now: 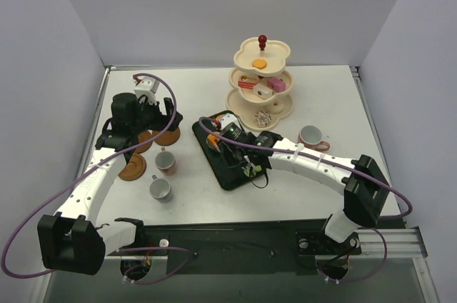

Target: Serve the afternoon tea

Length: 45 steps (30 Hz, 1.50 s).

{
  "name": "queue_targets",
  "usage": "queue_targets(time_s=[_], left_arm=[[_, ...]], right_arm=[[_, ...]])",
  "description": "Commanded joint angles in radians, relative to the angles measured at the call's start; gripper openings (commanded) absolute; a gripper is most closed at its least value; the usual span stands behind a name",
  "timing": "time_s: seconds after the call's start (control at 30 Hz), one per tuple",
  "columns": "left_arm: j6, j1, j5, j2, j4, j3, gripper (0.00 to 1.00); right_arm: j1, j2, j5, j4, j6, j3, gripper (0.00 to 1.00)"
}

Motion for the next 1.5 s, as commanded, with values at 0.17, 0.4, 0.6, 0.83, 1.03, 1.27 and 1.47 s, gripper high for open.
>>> queue_targets(time_s=[0.17,0.4,0.6,0.83,1.03,1.27,1.47], left_arm=[[-0.002,0.000,0.007,-0.007,0.034,0.032,0.94],[-0.002,0.002,0.010,-0.005,0.034,0.032,0.94],[-0.002,0.000,0.010,-0.005,0.034,0.032,0.94],[-0.002,0.002,0.012,-0.002,0.036,0.033,0.94],[-0.002,0.000,0.012,-0.001,0.036,0.032,0.94],[-0.002,0.000,0.010,0.001,0.036,0.033,0.94],[0.000,0.002,0.010,0.004,0.036,0.035,0.94]], right_arm=[[-0.052,-0.191,0.046,-0.058,-0.039,0.069,0.27],[-0.191,-0.179,-0.018,-0.060,-0.055,0.082,0.25],[-0.243,-0.121,-0.021,-0.062,-0.084,0.111,0.25],[-0.260,-0.028,0.072,-0.039,-0.122,0.140,0.25],[-0.289,0.051,0.097,0.001,-0.137,0.168,0.25],[-0.313,0.118,0.138,0.038,-0.153,0.191,0.25],[-0.331,0.151,0.145,0.047,-0.151,0.198,0.27]])
